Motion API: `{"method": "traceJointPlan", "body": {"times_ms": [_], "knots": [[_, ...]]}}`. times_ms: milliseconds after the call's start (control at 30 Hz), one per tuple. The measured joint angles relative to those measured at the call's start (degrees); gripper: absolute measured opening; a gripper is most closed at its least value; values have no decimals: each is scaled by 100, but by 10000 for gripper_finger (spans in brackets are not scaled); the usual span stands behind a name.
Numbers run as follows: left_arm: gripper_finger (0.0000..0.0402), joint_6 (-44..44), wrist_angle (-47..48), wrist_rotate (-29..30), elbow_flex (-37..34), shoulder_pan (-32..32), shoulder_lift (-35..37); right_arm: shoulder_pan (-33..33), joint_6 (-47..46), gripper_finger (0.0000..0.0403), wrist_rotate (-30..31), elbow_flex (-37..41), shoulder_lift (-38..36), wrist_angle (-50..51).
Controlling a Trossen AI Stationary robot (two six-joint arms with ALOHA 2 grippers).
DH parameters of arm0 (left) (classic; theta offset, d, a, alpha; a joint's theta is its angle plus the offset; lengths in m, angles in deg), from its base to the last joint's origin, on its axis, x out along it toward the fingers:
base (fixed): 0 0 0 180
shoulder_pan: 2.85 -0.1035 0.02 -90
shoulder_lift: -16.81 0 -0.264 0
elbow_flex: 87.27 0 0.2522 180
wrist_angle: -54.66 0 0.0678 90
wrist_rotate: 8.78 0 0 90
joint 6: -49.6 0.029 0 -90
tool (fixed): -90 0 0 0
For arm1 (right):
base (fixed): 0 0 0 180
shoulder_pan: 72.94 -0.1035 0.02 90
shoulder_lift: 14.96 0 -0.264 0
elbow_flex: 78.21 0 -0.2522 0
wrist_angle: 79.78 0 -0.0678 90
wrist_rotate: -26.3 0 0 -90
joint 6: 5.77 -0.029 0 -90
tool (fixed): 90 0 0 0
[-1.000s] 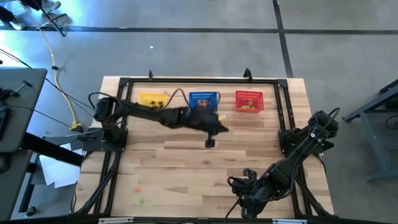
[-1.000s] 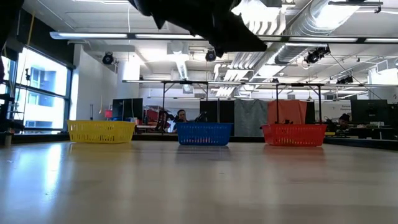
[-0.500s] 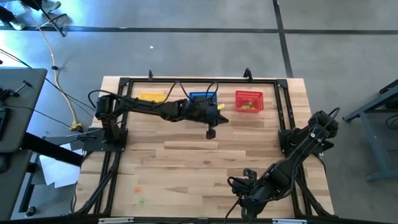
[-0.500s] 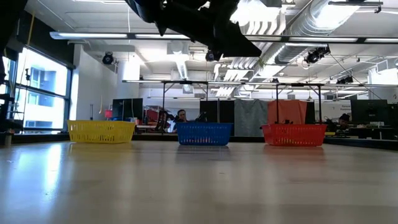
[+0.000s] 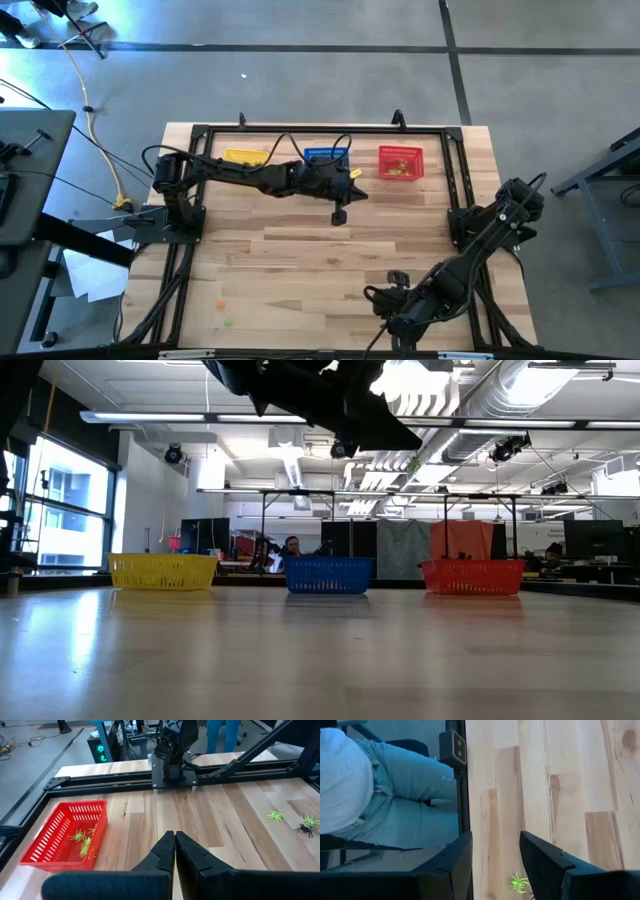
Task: Sort Halloween decoration
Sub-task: Put the green spider toy into the red basket
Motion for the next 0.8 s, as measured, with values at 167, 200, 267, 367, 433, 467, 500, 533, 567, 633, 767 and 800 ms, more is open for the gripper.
{"method": "traceJointPlan", "body": {"times_ms": [167,200,267,367,433,467,500,533,567,633,767,800], "knots": [[0,-2,0,0,0,81,-2,0,-120,160,-5,0,0,0],[0,0,0,0,0,96,-2,0,-137,160,-4,0,0,0],[0,-1,0,0,0,130,-4,13,53,160,81,0,0,-2],[0,-2,0,0,0,184,-4,32,424,160,694,0,0,-115],[0,-3,2,0,0,209,-4,61,507,160,1173,0,0,-248],[0,-9,2,0,0,228,-4,75,546,160,1418,0,0,-367],[0,-9,4,0,0,242,-4,81,619,160,1695,0,0,-515],[0,-9,4,0,0,262,-4,107,657,160,1976,0,0,-674],[0,-9,4,0,0,275,-4,137,629,160,2147,0,0,-860],[0,-9,4,1,0,306,-4,224,398,160,2203,-1,2,-1247],[0,-13,7,0,0,338,-4,349,211,160,2131,0,7,-1560],[0,-13,7,2,0,338,-4,375,206,160,2056,0,7,-1627]]}}
